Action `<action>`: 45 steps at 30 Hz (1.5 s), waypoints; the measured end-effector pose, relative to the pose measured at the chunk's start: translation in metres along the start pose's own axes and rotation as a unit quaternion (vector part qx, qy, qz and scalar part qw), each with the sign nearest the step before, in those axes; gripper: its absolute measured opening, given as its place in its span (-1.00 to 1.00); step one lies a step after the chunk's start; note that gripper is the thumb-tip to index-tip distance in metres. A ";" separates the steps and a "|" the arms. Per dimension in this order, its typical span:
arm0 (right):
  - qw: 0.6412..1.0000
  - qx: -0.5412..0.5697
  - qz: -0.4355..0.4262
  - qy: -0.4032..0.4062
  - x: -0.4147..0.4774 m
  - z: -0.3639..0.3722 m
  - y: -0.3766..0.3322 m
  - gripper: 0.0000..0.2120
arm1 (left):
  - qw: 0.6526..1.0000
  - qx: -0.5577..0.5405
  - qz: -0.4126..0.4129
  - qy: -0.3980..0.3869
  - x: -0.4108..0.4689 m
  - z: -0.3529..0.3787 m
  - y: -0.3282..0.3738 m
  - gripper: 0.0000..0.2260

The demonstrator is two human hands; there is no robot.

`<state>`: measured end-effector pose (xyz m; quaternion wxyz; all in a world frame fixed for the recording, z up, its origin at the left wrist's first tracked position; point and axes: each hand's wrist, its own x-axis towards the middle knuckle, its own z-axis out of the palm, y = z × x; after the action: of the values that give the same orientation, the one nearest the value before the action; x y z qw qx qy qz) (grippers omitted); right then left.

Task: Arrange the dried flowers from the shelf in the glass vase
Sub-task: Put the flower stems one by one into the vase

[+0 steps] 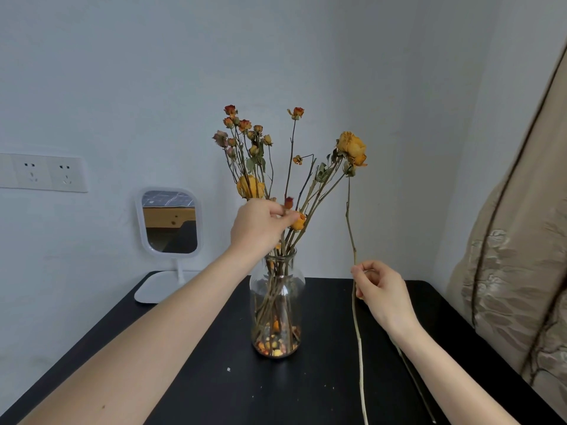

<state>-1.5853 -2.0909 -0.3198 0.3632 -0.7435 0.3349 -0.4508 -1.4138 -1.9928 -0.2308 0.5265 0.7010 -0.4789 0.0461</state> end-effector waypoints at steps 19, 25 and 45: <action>0.997 0.051 -0.025 0.043 0.009 -0.010 -0.011 -0.87 | 0.985 0.021 0.032 0.169 -0.054 0.001 -0.048 -0.59; 0.991 0.060 -0.118 0.031 0.032 -0.022 -0.062 -0.82 | 0.994 -0.037 -0.100 -0.023 -0.048 0.035 -0.085 -0.36; 0.957 0.099 -0.206 0.179 0.086 -0.021 -0.171 -0.74 | 0.984 -0.113 -0.117 -0.071 -0.027 0.047 -0.100 -0.60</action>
<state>-1.5439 -2.0800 -0.1322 0.2682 -0.6637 0.1876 -0.6726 -1.3768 -2.0147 -0.3364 0.5691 0.6892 -0.4320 -0.1202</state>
